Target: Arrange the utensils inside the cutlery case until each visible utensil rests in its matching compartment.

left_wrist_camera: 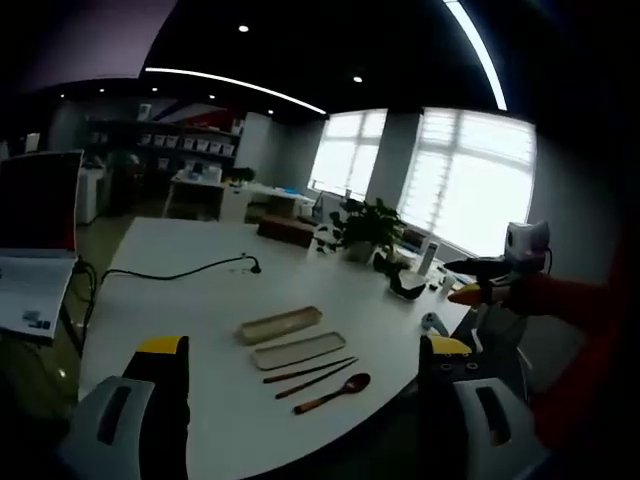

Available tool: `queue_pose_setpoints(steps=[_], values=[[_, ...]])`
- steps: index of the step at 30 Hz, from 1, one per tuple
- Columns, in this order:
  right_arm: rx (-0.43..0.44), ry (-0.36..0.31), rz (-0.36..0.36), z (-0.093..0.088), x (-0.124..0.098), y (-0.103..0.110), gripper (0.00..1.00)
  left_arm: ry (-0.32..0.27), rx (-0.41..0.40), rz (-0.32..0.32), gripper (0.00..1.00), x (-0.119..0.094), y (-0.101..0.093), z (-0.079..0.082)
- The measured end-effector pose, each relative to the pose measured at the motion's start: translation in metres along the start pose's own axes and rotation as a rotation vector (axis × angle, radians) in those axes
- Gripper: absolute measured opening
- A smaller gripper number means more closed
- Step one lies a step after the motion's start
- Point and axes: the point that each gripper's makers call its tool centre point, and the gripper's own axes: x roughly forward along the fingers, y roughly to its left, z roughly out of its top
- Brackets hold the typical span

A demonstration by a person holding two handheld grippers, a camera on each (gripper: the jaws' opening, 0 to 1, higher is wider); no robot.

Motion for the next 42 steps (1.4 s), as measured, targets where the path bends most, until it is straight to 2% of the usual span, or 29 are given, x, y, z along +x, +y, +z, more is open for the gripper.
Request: queue_pose_setpoints(steps=[2, 4, 5, 7, 9, 12, 13, 14, 15, 16, 17, 19, 22, 24, 27, 28, 29, 31, 33, 34, 36, 38, 40, 42], values=[[-0.004, 0.016, -0.002, -0.005, 0.003, -0.002, 0.73, 0.020, 0.001, -0.003, 0.96, 0.006, 0.002, -0.005], [-0.017, 0.029, 0.011, -0.010, 0.006, -0.004, 0.71, 0.014, -0.007, -0.002, 0.96, 0.010, 0.002, -0.005], [-0.019, 0.058, 0.018, -0.015, 0.006, -0.006, 0.70, 0.022, -0.011, 0.009, 0.96, 0.011, 0.003, -0.004], [-0.019, 0.055, 0.019, -0.012, 0.005, -0.009, 0.69, 0.024, -0.010, 0.017, 0.97, 0.011, 0.000, -0.001], [-0.023, 0.037, 0.014, -0.011, 0.005, -0.013, 0.67, 0.011, 0.009, -0.015, 0.97, 0.014, -0.009, 0.001], [0.002, 0.055, 0.029, -0.014, 0.008, -0.017, 0.57, 0.041, 0.045, -0.053, 0.96, 0.018, -0.018, -0.005], [0.004, 0.066, 0.063, -0.013, 0.009, -0.013, 0.52, 0.022, 0.039, -0.088, 0.96, 0.017, -0.025, -0.001], [0.021, 0.061, 0.109, -0.010, 0.010, -0.005, 0.47, -0.024, 0.020, -0.123, 0.94, 0.014, -0.033, 0.007], [0.044, 0.063, 0.143, -0.008, 0.010, 0.000, 0.41, -0.088, 0.024, -0.127, 0.92, 0.010, -0.036, 0.018], [0.073, 0.073, 0.161, -0.004, 0.012, 0.003, 0.39, -0.105, 0.032, -0.117, 0.92, 0.009, -0.035, 0.021], [0.053, 0.063, 0.143, 0.000, 0.014, -0.001, 0.39, -0.126, 0.054, -0.099, 0.93, 0.006, -0.034, 0.026], [0.010, 0.039, 0.133, 0.008, 0.018, 0.000, 0.41, -0.107, 0.055, -0.092, 0.97, 0.007, -0.034, 0.023], [-0.026, 0.047, 0.142, 0.011, 0.026, 0.006, 0.42, -0.083, 0.049, -0.101, 0.99, 0.009, -0.033, 0.018], [-0.102, 0.073, 0.129, 0.008, 0.029, 0.005, 0.42, -0.089, 0.064, -0.119, 1.00, 0.006, -0.036, 0.019], [-0.210, 0.108, 0.123, 0.003, 0.033, 0.007, 0.41, -0.058, 0.105, -0.117, 0.98, 0.006, -0.036, 0.014], [-0.199, 0.110, 0.157, 0.001, 0.033, 0.016, 0.41, -0.044, 0.110, -0.115, 0.97, 0.007, -0.036, 0.011], [-0.189, 0.100, 0.159, 0.002, 0.033, 0.018, 0.41, -0.042, 0.107, -0.121, 0.96, 0.007, -0.037, 0.011], [-0.167, 0.054, 0.195, 0.008, 0.033, 0.028, 0.41, -0.027, 0.088, -0.137, 0.96, 0.007, -0.040, 0.010], [-0.171, 0.076, 0.193, 0.005, 0.036, 0.028, 0.41, -0.111, 0.017, -0.154, 0.99, 0.003, -0.045, 0.023], [-0.176, 0.083, 0.198, 0.003, 0.037, 0.028, 0.41, -0.137, -0.011, -0.188, 0.99, 0.000, -0.050, 0.028], [-0.176, 0.085, 0.207, 0.003, 0.041, 0.028, 0.40, -0.107, 0.007, -0.175, 1.00, 0.000, -0.048, 0.023], [-0.159, 0.080, 0.231, 0.006, 0.045, 0.030, 0.39, -0.125, 0.026, -0.160, 1.00, -0.002, -0.047, 0.025], [-0.145, 0.081, 0.241, 0.008, 0.048, 0.030, 0.38, -0.105, 0.029, -0.148, 1.00, -0.001, -0.045, 0.022], [-0.059, 0.097, 0.285, 0.008, 0.052, 0.036, 0.32, -0.102, 0.033, -0.133, 0.99, -0.001, -0.043, 0.020]])
